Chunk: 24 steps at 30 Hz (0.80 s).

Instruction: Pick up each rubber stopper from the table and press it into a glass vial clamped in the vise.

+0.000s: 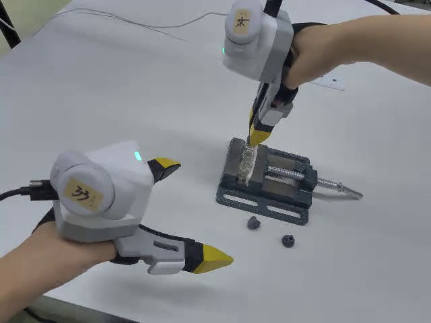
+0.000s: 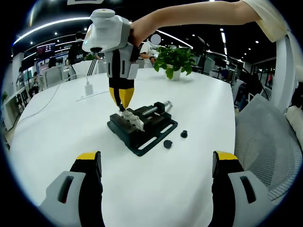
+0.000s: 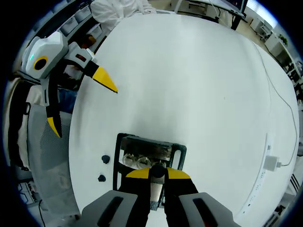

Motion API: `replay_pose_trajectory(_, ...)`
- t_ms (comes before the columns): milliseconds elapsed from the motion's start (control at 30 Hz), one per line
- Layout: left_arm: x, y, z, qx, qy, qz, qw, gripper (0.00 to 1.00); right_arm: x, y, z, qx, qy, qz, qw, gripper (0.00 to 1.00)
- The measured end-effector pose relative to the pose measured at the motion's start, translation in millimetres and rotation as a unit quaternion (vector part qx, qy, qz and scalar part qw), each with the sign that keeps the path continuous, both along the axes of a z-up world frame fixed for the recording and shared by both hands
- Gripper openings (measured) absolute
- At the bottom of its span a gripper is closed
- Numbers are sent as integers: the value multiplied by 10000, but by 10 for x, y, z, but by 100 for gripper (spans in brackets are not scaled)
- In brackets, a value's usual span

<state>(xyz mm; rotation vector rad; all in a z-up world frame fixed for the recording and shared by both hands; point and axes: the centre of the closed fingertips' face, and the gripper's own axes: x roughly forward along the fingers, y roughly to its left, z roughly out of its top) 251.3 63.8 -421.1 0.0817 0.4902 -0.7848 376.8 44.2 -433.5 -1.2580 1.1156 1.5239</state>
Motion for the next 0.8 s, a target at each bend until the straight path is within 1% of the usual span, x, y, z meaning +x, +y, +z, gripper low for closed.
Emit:
replay_pose_trajectory(67,2,-3,-2,-1,1,-1,10000,97,-28,-9,7,17,19,-31,10000,4)
replay_pose_trajectory(167,4,-7,-1,-4,-3,-4,10000,97,-69,-28,21,44,25,55,10000,5)
replay_pose_trajectory(267,4,-5,0,-6,-7,0,10000,97,-99,-42,37,80,-37,359,9993,6)
replay_pose_trajectory(300,3,-2,-2,-7,4,8,10000,97,-111,-47,43,81,-58,416,9991,6)
replay_pose_trajectory(333,2,1,-2,-5,3,11,10000,97,-118,-49,44,72,-59,396,9992,6)
replay_pose_trajectory(400,1,3,0,-3,3,15,10000,97,-126,-52,52,74,-115,561,9983,6)
replay_pose_trajectory(467,1,5,3,2,2,18,10000,97,-132,-53,57,63,-108,532,9985,6)
replay_pose_trajectory(533,3,5,7,-10,-3,26,10000,97,-95,-50,49,75,-108,586,9982,6)
replay_pose_trajectory(800,-9,-4,-1,-11,6,18,10000,97,-115,-60,57,124,-143,751,9970,7)
